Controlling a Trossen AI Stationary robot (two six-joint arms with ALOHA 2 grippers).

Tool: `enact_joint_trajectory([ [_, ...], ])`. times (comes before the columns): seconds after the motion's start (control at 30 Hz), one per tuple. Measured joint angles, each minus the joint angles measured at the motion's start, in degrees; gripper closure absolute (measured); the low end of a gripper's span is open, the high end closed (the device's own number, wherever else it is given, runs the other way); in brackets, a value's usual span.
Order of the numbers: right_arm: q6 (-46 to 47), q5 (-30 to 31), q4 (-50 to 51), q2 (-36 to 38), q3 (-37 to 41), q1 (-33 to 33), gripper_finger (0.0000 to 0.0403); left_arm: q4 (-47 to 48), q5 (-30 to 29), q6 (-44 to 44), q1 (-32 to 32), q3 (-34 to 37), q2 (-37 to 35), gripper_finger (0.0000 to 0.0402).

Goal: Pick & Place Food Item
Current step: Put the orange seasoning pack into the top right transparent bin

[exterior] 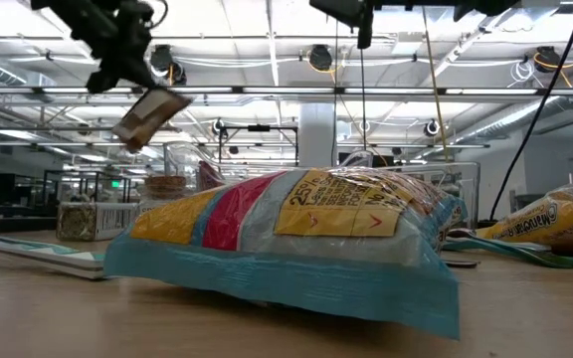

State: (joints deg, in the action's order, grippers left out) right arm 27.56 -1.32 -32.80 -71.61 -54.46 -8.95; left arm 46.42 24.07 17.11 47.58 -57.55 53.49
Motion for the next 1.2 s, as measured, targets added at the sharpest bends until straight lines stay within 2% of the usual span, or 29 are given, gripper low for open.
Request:
enact_joint_trajectory([
  [0.17,1.7,-0.2,2.2,0.0,-1.0,0.2,0.0145,-10.2,0.1,4.5,-4.4,-0.9,-0.3,0.0401],
  [0.33,-4.4,-0.2,12.7,-1.8,-8.1,1.5,0.0145,-20.8,-2.3,8.8,-10.9,-0.9,1.8,0.0401],
  [0.47,-8.2,-0.4,22.2,-4.9,-15.6,1.7,0.0145,-25.0,-6.5,9.1,-15.9,-0.9,4.1,0.0401],
  [0.67,-12.8,-0.5,27.9,-9.0,-23.3,1.7,0.0145,-29.4,-9.8,9.2,-22.5,-0.9,8.4,0.0401],
  [0.83,-12.6,-2.1,29.1,-11.6,-24.1,1.7,0.0145,-33.9,-12.2,9.4,-26.9,-0.9,10.8,0.0401],
  [1.0,-10.7,-4.8,29.2,-13.7,-24.1,1.5,0.0145,-36.4,-12.8,10.1,-28.7,-0.9,11.5,0.0401],
  [1.2,-10.3,-3.3,29.7,-14.6,-24.1,1.6,0.0145,-36.3,-13.6,9.7,-30.2,-0.9,11.4,0.0401],
])
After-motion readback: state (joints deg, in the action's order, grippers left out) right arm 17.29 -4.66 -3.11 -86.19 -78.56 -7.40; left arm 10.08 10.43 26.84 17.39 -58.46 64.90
